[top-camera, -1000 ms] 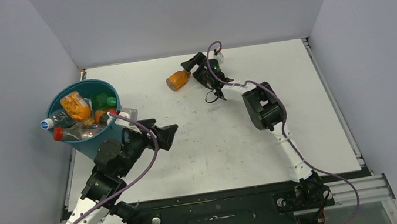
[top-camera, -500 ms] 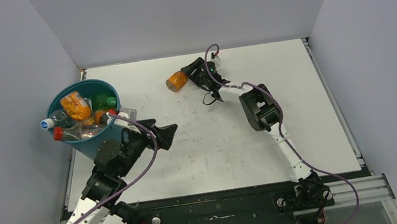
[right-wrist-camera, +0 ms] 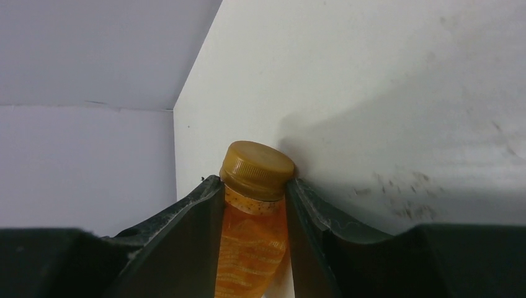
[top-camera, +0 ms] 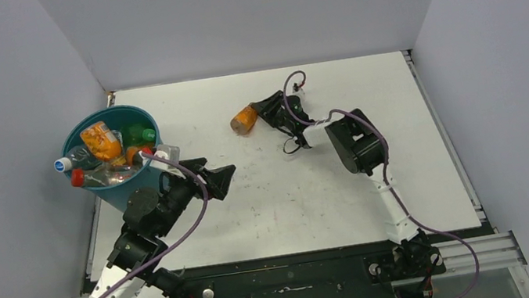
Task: Put the plastic bottles in the bin
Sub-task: Move the plastic bottle to the center of the board.
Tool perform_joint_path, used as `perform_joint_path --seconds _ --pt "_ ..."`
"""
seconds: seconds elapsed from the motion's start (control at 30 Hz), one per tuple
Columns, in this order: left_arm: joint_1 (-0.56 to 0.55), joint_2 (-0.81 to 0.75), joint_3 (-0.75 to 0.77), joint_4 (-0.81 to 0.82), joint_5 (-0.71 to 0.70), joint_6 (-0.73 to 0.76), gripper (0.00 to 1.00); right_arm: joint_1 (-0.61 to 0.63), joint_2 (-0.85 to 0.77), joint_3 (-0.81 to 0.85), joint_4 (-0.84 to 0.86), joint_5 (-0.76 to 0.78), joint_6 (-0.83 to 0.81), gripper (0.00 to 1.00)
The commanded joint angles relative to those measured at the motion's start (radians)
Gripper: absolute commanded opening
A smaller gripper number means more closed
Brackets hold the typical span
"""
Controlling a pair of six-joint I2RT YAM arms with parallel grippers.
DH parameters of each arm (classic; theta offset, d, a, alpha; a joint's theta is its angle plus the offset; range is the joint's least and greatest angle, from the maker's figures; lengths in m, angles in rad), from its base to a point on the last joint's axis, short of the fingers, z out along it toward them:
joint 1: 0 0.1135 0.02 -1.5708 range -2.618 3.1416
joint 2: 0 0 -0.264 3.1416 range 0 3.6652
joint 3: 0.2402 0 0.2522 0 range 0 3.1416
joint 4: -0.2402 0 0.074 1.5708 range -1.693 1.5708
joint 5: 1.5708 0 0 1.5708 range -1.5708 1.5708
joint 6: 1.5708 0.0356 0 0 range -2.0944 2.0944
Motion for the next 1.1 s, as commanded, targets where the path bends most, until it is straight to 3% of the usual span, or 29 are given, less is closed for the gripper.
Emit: perform_joint_path --seconds 0.0,0.23,0.47,0.53,0.6,0.7,0.83,1.07 --pt "0.006 -0.021 -0.008 0.063 0.004 -0.004 0.96 -0.011 -0.146 -0.211 0.033 -0.014 -0.074 0.16" --pt "0.017 -0.014 -0.014 0.084 0.043 -0.025 0.96 -0.007 -0.513 -0.615 0.113 -0.001 -0.227 0.14" --pt "0.016 -0.009 -0.018 0.090 0.068 -0.055 0.96 0.076 -0.861 -0.899 -0.082 0.052 -0.423 0.17" --pt "0.014 -0.008 -0.020 0.096 0.073 -0.062 0.96 0.090 -0.925 -0.948 -0.123 0.052 -0.418 0.33" --pt "0.013 0.004 -0.021 0.095 0.078 -0.069 0.96 0.099 -0.990 -1.003 -0.133 0.049 -0.397 0.63" --pt "0.004 0.021 -0.018 0.086 0.078 -0.080 0.96 0.110 -1.053 -1.000 -0.214 0.094 -0.428 0.95" --pt "-0.004 0.026 -0.018 0.080 0.061 -0.080 0.96 0.120 -1.054 -0.867 -0.421 0.136 -0.537 0.90" --pt "-0.004 0.038 -0.016 0.078 0.071 -0.090 0.96 0.143 -0.850 -0.572 -0.679 0.177 -0.650 0.90"
